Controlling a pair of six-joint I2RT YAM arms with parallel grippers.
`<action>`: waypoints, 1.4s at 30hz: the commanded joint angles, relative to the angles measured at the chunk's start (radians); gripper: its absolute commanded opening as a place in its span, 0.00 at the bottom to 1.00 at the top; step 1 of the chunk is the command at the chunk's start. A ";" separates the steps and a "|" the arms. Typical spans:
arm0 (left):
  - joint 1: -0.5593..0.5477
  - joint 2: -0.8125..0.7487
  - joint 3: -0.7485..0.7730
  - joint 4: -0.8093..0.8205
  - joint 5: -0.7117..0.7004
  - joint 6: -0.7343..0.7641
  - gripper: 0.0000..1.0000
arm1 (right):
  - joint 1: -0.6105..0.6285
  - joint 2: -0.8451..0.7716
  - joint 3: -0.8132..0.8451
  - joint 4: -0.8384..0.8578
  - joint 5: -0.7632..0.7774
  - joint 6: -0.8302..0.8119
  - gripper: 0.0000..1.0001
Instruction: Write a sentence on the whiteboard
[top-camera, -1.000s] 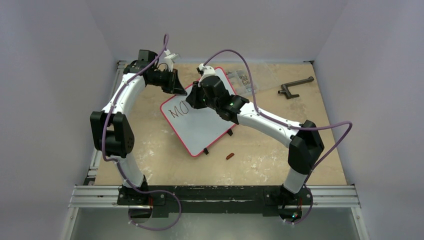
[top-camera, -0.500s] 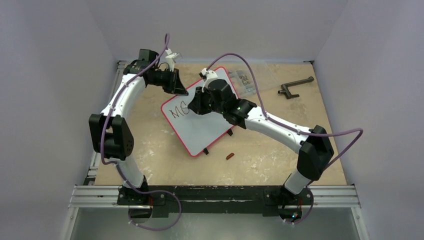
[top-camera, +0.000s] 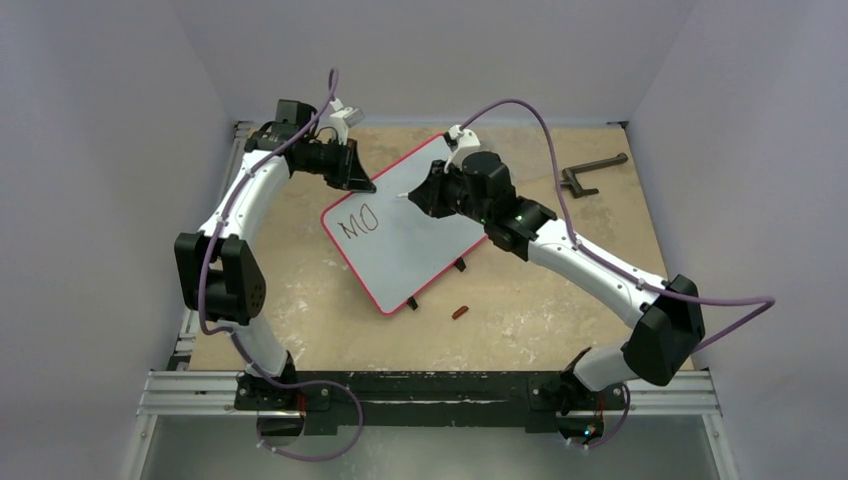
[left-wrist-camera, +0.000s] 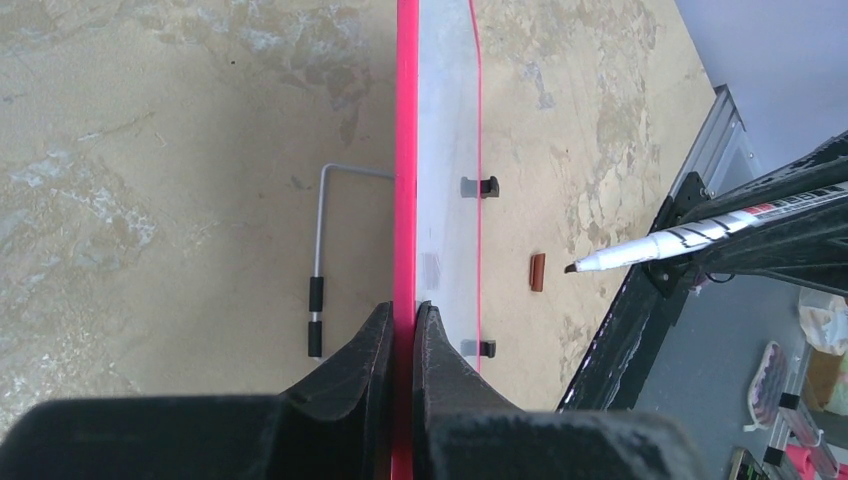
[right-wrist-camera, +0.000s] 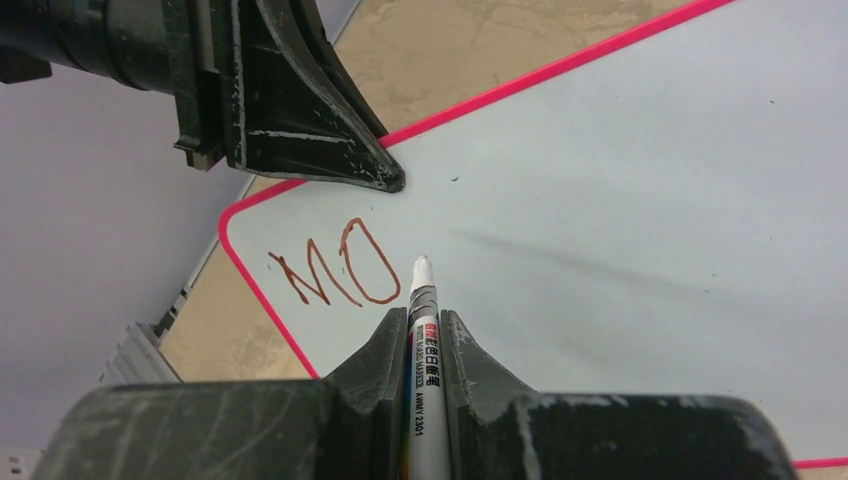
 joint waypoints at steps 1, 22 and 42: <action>-0.016 -0.049 -0.038 -0.031 -0.090 0.086 0.00 | 0.000 -0.005 -0.016 0.066 -0.036 -0.043 0.00; -0.021 -0.064 -0.043 -0.027 -0.111 0.078 0.00 | 0.000 0.020 0.012 0.092 -0.060 -0.045 0.00; -0.028 -0.083 -0.059 -0.022 -0.123 0.078 0.00 | 0.021 0.123 0.065 0.181 -0.166 -0.015 0.00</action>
